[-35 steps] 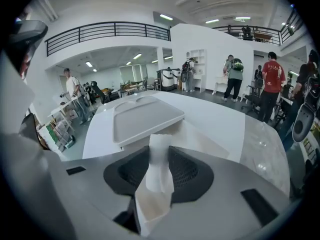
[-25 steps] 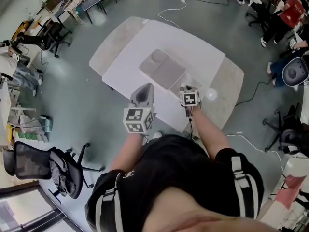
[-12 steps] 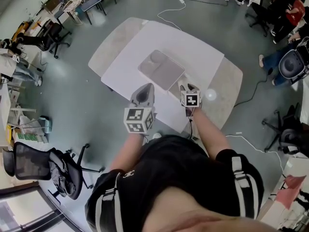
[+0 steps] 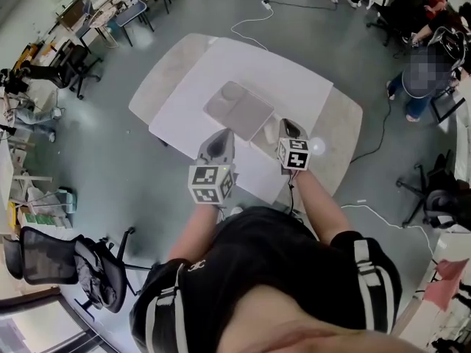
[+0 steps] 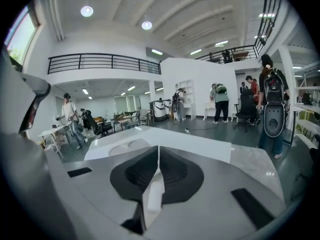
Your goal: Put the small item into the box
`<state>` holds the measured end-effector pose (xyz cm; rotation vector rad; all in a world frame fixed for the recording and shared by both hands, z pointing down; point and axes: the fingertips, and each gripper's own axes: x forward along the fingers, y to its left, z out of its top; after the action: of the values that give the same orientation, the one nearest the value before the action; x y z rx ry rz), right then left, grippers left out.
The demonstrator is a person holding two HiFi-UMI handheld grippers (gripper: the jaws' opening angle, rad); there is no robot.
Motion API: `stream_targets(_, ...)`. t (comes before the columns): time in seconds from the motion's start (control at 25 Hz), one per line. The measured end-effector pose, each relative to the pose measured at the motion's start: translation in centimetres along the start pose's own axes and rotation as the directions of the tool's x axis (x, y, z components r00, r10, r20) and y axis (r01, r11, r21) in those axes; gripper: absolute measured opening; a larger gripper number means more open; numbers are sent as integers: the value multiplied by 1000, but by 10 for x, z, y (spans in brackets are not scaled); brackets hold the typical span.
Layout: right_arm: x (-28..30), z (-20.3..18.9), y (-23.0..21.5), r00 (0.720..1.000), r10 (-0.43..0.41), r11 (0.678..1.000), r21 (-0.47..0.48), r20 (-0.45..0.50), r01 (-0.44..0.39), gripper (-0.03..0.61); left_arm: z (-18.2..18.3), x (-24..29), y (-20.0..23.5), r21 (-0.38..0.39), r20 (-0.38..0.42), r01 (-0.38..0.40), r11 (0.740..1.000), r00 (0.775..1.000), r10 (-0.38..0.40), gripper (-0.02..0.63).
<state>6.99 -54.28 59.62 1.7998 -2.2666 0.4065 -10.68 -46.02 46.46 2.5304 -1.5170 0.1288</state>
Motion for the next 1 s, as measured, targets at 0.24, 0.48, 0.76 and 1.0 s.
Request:
stream_targets(0.24, -40, 61, 2, 985, 13, 1000, -25, 171, -9, 12, 2, 3, -13, 3, 4, 26, 1000, 1000, -26, 5)
stream_targets(0.48, -86, 106, 19, 948, 50, 997, -64, 313, -32, 12, 0, 1, -20, 2, 11, 46, 999, 999, -46, 5)
stream_targets(0.76, -132, 123, 36, 922, 88, 996, -32, 378, -82, 12, -1, -1, -25, 1, 17, 64, 998, 998, -64, 5)
stream_targets(1.0, -148, 120, 43, 919, 89, 996, -31, 385, -83, 12, -1, -3, -30, -1, 18, 81, 997, 997, -81, 5)
